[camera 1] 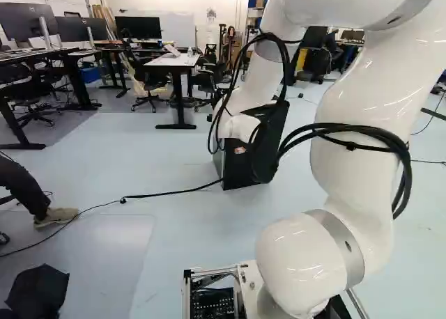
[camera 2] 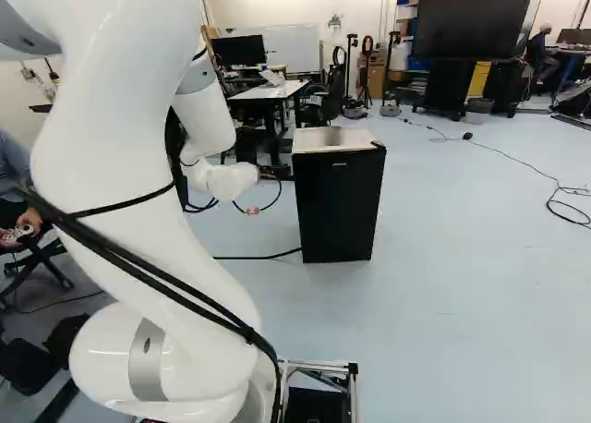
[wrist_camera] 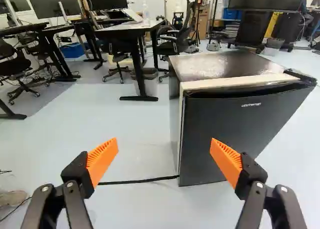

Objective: Open the fridge door

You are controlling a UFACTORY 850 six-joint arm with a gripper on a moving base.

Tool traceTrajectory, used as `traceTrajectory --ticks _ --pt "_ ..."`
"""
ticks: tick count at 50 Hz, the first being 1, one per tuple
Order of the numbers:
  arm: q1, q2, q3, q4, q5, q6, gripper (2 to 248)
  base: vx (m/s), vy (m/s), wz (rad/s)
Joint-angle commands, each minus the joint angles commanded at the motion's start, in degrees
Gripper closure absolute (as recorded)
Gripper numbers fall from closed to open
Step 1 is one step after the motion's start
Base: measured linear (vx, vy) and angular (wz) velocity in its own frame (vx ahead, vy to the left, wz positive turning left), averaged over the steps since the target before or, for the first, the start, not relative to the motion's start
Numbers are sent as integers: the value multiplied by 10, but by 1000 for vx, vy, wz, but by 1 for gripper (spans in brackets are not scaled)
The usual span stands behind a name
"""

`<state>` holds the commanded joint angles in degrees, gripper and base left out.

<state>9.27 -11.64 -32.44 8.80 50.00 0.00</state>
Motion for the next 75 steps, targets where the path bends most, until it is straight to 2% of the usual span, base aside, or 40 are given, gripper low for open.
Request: traceTrajectory --ticks 29,53,75 --pt "52 -16 -14 78 3 0 3 0 0 0" --pt "86 -81 -58 144 18 0 3 0 0 0" --pt "104 -144 -102 203 37 0 3 0 0 0"
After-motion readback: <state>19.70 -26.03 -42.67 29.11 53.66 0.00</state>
